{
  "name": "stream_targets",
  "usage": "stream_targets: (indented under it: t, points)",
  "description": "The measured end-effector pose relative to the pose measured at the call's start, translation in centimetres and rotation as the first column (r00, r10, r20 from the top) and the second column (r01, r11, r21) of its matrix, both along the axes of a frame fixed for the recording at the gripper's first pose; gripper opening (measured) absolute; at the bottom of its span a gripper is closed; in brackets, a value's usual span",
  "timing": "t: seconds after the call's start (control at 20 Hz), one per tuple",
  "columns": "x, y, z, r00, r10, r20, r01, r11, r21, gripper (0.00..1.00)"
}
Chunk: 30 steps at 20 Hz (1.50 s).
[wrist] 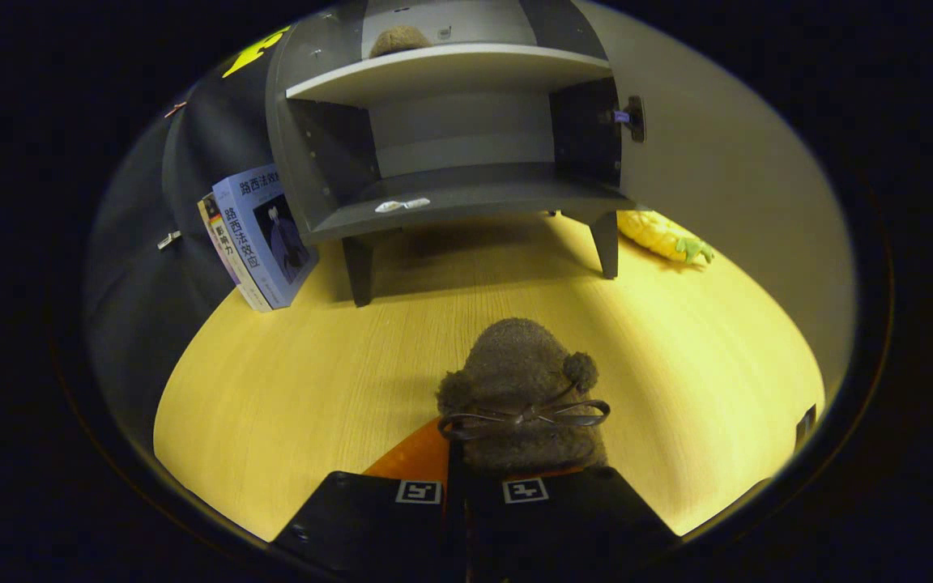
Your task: Open the shoe cabinet door, grab the shoes and put them into the shoe cabinet, then close the shoe cabinet door.
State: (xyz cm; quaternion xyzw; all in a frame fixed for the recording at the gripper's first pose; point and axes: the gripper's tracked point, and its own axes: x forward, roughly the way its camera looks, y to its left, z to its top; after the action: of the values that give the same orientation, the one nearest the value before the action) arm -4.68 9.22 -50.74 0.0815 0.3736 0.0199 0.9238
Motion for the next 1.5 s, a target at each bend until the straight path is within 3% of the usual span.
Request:
stream_targets:
  t: [0.5,0.9,1.15,1.5]
  points:
    - [2.6,-3.0,17.6,0.998,0.002,0.062,-0.003,1.000,0.026,0.13]
    - [11.7,-4.1,29.7,0.988,0.012,0.153,-0.019,0.999,0.041,0.13]
    - [20.4,-4.8,33.7,0.981,0.012,0.193,-0.015,1.000,0.013,0.13]
    - [31.1,-4.7,31.6,0.987,0.016,0.159,-0.014,1.000,-0.013,0.13]
